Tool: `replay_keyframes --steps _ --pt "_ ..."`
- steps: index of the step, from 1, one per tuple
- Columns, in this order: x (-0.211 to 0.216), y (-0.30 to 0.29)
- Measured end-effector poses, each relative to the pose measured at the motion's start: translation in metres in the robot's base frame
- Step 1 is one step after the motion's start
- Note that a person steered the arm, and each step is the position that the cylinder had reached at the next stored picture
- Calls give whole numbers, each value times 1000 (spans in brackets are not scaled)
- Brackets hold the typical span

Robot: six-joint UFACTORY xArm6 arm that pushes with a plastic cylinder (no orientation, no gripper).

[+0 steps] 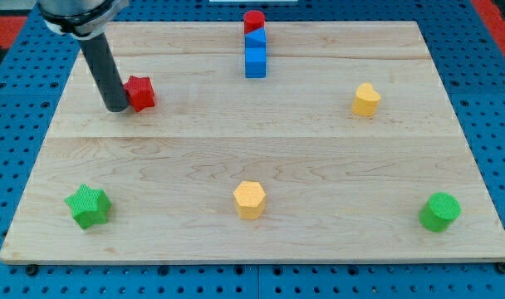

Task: Slide the red star towards the center

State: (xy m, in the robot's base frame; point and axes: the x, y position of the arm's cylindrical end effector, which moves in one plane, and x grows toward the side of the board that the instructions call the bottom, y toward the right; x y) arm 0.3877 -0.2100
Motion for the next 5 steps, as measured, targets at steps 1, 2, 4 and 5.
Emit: replay_keyframes --steps 1,2,4,5 --pt "-11 -23" --pt "-23 4" --pt "-29 48" --pt "-29 62"
